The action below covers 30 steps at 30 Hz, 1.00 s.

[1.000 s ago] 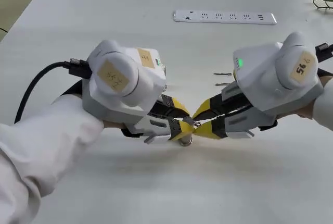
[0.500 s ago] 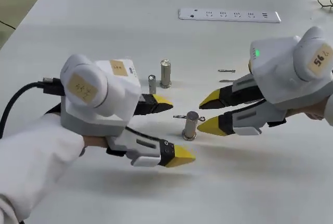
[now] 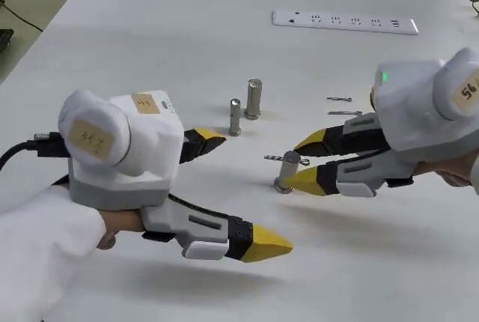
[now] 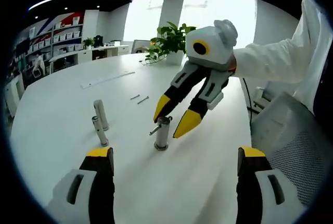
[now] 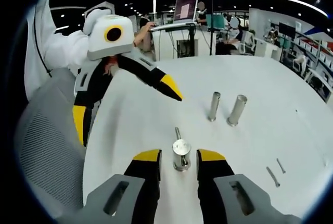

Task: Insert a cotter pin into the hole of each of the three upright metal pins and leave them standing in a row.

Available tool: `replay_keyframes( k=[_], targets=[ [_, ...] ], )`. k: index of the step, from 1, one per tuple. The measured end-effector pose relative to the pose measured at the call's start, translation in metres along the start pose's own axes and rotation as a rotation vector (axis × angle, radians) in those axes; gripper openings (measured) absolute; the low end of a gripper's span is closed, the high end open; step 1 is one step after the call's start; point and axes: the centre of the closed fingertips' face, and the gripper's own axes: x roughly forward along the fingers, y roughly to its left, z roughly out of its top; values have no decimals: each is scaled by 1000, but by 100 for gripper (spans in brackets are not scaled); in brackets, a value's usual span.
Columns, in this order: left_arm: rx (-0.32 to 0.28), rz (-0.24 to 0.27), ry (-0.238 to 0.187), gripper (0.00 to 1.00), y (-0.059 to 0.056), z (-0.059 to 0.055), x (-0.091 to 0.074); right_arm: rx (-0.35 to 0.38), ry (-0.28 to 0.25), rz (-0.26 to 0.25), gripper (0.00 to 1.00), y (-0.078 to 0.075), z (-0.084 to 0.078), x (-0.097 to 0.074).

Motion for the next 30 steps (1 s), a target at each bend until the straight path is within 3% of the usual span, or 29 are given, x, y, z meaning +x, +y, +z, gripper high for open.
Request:
replay_keyframes(
  k=[5, 12, 14, 19, 23, 30],
  targets=[
    [-19, -15, -22, 99, -9, -3, -6, 18, 5, -11, 21, -2, -3, 7],
    [-25, -3, -1, 99, -11, -15, -12, 22, 18, -34, 19, -5, -7, 11],
    [-23, 18, -35, 99, -9, -12, -13, 28, 15, -32, 19, -5, -7, 11],
    [-51, 23, -53, 99, -10, -10, -16, 9, 18, -31, 9, -4, -7, 14],
    [-75, 31, -93, 99, -9, -1, -19, 3, 23, -29, 9, -4, -7, 14],
    [-86, 36, -89, 99, -13, -1, -16, 39, 38, -48, 8, -6, -6, 16]
  ],
)
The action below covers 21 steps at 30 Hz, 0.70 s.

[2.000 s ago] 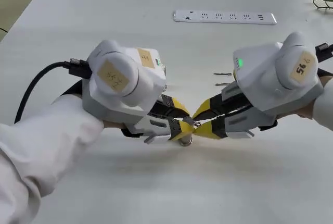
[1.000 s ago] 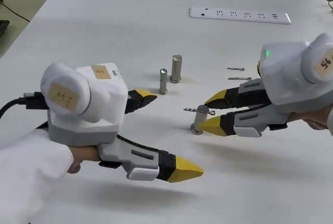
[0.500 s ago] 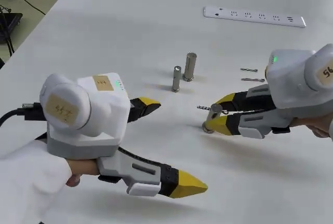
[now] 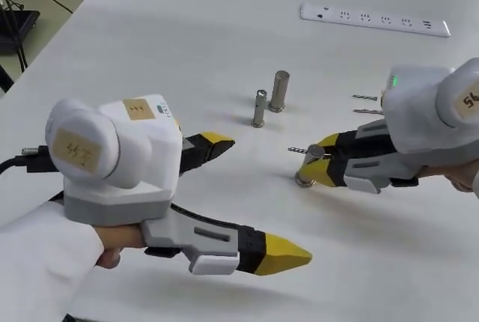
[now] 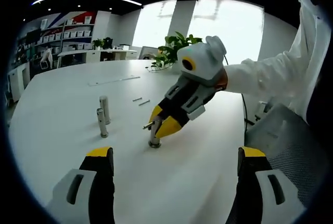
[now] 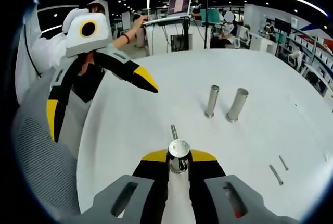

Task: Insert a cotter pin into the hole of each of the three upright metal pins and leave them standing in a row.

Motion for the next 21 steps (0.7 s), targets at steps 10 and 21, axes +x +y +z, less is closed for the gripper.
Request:
replay_keyframes(
  k=[10, 21],
  targets=[
    [-19, 31, -10, 99, 5, 1, -2, -31, -32, -4, 8, -7, 16, 8],
    [-26, 54, -5, 99, 10, 0, -6, -56, -19, 11, 8, -10, 20, 19]
  ],
)
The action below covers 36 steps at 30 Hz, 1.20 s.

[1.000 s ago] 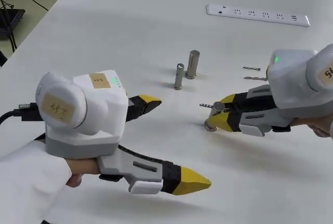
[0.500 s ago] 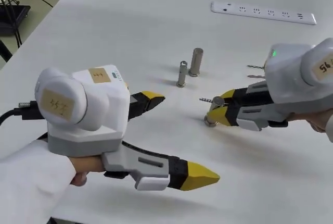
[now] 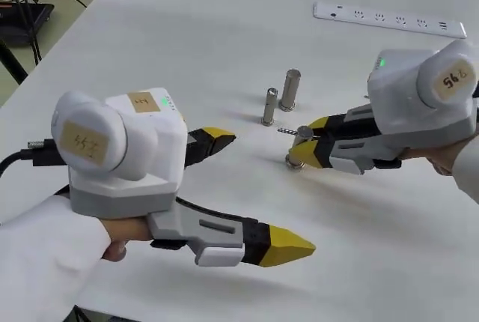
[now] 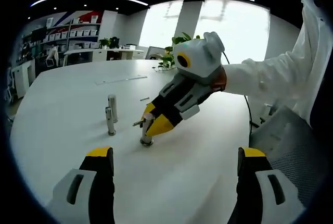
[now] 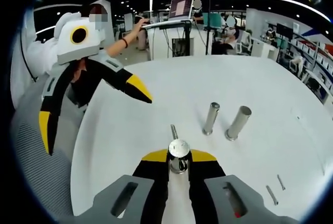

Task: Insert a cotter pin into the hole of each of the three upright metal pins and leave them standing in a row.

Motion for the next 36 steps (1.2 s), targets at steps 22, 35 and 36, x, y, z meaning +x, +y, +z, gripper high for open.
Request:
replay_keyframes(
  k=[22, 35, 36],
  targets=[
    [1, 3, 7, 97, 1, -1, -3, -60, 0, 36, 8, 10, 1, 5],
    [-2, 18, 43, 97, 2, -7, -5, -44, -58, 48, 29, 21, 12, -11],
    [-2, 19, 42, 97, 2, -6, -5, -32, -65, 36, 31, 21, 12, -15]
  ],
)
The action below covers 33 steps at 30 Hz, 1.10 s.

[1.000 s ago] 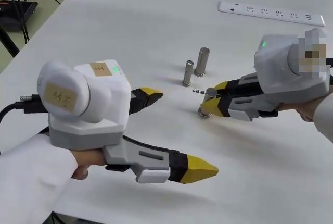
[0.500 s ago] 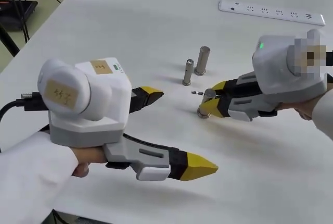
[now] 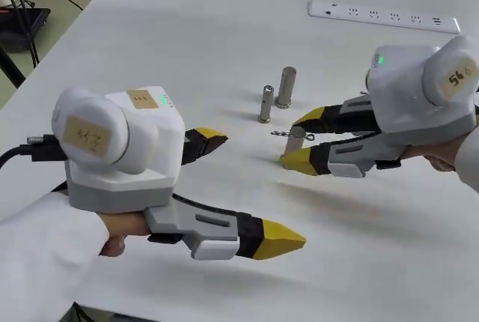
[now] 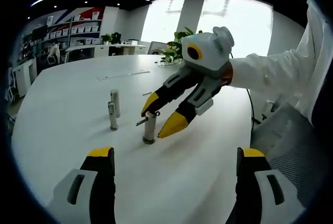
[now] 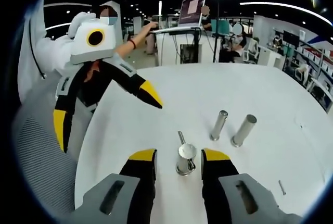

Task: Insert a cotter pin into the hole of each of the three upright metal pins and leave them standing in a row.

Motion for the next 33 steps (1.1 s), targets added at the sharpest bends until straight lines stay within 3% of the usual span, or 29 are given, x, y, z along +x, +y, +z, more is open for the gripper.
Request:
replay_keyframes(
  k=[5, 14, 17, 21, 25, 33],
  targets=[
    [2, 4, -6, 97, -1, 5, 0, 54, -45, -36, 50, 4, 0, -23],
    [11, -11, -4, 97, -7, 11, 5, 179, -117, -154, 64, 1, -12, -70],
    [3, -12, -1, 97, -6, 10, 7, 272, -163, -192, 67, 2, -17, -85],
    [-14, -9, 0, 97, -4, 9, 8, 317, -177, -217, 71, 8, -26, -96],
    [-20, -5, -4, 97, -2, 11, 7, 352, -199, -227, 83, 17, -30, -104],
    [-30, 8, -6, 98, 3, 13, 4, 391, -157, -280, 90, 23, -48, -114]
  ],
)
